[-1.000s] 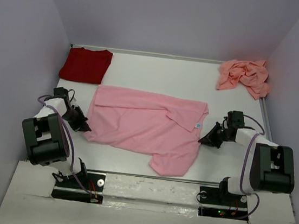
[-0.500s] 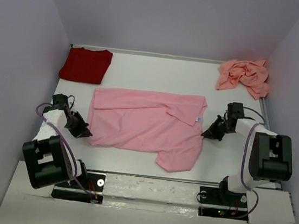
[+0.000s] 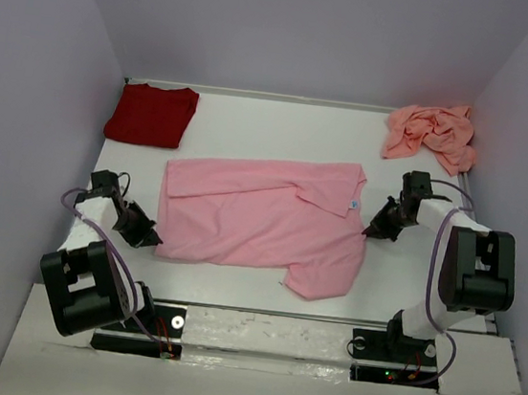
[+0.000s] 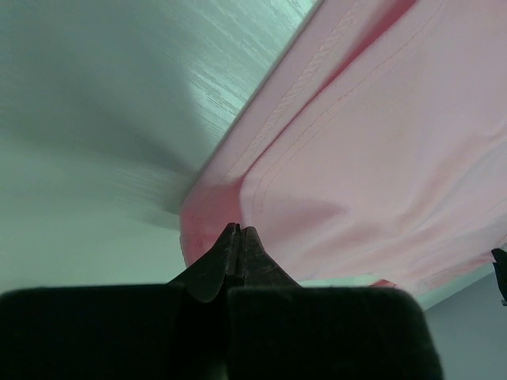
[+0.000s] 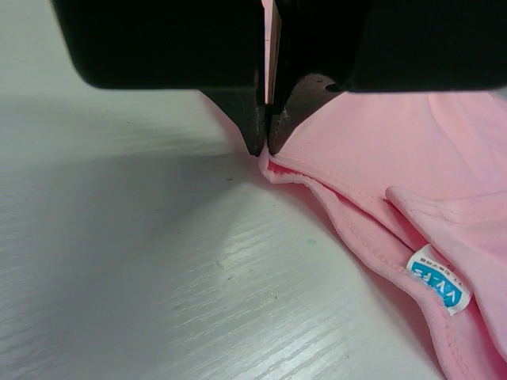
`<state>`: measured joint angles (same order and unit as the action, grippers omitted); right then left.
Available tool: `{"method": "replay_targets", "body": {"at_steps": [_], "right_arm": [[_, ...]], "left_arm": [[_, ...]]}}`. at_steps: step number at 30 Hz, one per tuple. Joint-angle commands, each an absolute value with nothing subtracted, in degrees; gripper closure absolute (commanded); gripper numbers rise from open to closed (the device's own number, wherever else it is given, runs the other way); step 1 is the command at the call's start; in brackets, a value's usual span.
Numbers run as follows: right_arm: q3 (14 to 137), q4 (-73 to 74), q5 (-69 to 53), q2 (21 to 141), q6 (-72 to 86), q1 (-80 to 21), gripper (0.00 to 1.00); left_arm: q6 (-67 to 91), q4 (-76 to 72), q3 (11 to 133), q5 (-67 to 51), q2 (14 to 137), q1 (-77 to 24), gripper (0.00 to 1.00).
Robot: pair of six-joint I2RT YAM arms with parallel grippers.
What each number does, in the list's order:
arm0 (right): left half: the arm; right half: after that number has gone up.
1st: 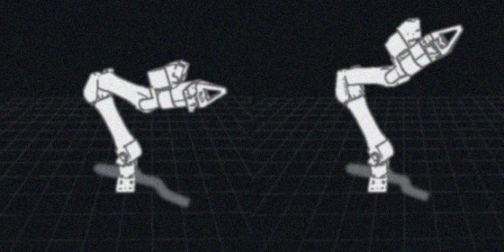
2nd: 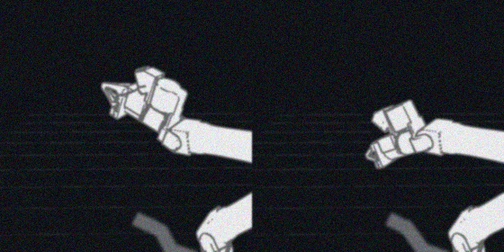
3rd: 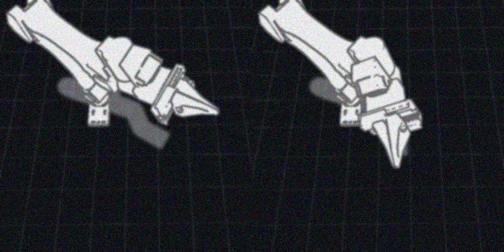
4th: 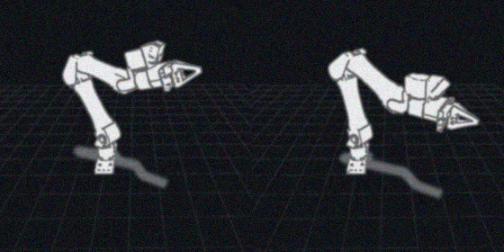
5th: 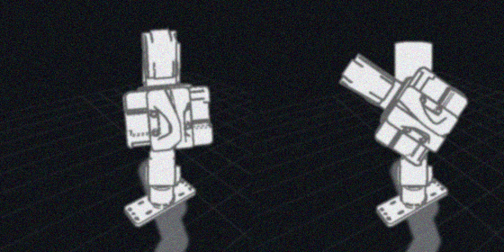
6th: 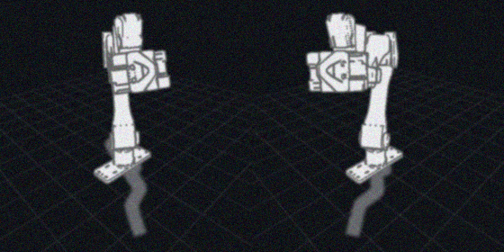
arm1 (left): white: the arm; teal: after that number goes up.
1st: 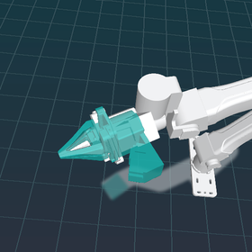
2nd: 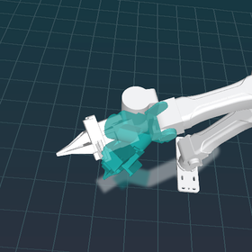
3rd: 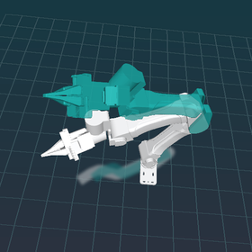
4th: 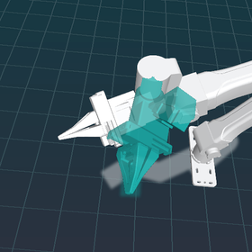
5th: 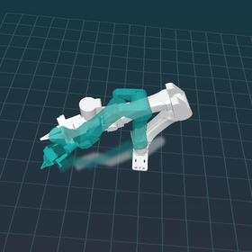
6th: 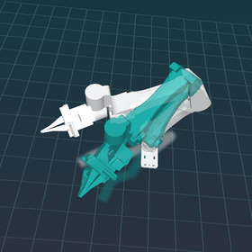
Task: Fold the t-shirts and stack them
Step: Fold the tshirt
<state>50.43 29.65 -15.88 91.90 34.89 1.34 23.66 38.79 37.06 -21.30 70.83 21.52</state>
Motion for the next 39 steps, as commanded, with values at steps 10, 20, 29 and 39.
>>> {"method": "replay_targets", "body": {"at_steps": [10,20,29,39], "right_arm": [[55.81,32.34,-8.53,93.25,32.61,0.79,1.00],[57.83,32.70,-8.88,95.54,32.26,0.79,1.00],[58.27,32.61,-10.55,96.33,31.99,0.79,1.00],[59.50,32.61,-12.04,97.21,31.99,0.79,1.00]], "left_arm": [[22.41,40.78,39.20,-18.11,70.75,26.28,1.00],[22.15,38.24,36.04,-25.47,71.72,26.46,1.00],[19.25,36.03,38.75,-28.83,73.92,26.46,0.43],[18.63,31.65,40.25,-31.90,76.03,26.46,0.28]]}}
